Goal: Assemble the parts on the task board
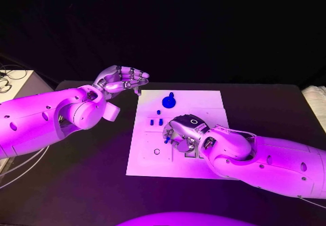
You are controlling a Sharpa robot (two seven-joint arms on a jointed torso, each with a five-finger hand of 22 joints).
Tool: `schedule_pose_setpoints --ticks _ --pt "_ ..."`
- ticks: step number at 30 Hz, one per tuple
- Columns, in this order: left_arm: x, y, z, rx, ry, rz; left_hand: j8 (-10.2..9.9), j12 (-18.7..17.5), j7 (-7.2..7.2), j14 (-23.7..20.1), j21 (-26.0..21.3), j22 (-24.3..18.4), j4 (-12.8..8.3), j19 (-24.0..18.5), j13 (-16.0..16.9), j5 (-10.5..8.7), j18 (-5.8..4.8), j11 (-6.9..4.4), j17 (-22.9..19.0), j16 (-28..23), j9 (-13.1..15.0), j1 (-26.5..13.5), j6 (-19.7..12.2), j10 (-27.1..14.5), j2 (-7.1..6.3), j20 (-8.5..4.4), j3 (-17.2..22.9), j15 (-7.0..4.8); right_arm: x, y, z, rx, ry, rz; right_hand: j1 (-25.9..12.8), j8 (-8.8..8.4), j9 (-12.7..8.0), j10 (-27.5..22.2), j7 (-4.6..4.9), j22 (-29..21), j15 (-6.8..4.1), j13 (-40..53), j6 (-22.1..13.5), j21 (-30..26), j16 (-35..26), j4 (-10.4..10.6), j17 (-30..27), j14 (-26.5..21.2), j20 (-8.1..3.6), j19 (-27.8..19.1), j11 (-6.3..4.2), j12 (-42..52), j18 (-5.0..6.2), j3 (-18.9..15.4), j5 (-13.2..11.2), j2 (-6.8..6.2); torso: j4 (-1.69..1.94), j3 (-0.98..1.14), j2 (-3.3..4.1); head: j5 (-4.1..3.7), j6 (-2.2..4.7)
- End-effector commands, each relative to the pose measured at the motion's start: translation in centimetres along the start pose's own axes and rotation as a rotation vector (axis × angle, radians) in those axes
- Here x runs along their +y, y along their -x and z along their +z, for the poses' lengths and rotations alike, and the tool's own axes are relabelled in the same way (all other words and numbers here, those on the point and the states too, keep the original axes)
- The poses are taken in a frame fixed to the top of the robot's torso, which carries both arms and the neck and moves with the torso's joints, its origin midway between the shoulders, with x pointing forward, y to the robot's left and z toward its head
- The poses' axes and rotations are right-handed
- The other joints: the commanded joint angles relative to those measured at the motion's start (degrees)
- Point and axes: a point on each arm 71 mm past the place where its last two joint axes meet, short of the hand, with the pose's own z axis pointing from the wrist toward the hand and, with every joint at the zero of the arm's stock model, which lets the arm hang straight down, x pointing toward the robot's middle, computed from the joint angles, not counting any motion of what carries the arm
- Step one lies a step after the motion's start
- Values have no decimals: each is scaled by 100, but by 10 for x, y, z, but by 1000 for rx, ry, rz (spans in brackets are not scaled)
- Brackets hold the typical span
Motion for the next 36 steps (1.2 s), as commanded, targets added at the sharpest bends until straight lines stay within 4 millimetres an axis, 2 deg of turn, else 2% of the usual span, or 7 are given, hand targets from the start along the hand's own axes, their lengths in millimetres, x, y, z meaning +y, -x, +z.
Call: schedule_pose_setpoints --ticks 1,36 --pt "-1 -2 0 11 -7 -10 16 -23 16 15 -34 -6 -9 47 -5 -20 85 13 -7 -20 4 27 -2 -30 21 -5 -19 -3 0 -2 1 8 2 -27 19 19 7 191 12 661 -32 5 44 -25 -24 -14 -5 187 7 36 -143 40 -59 19 17 63 4 -3 -2 -14 -13" --pt "-1 -2 -1 16 -1 -12 18 -33 20 12 -50 -18 -1 54 -15 -22 82 20 -10 -29 4 20 -6 -56 24 -3 -35 4 1 -11 7 64 -10 -60 9 20 14 195 15 662 -30 4 40 -26 -25 -27 -9 186 8 36 -141 30 -58 21 24 63 6 -1 2 -15 -56"
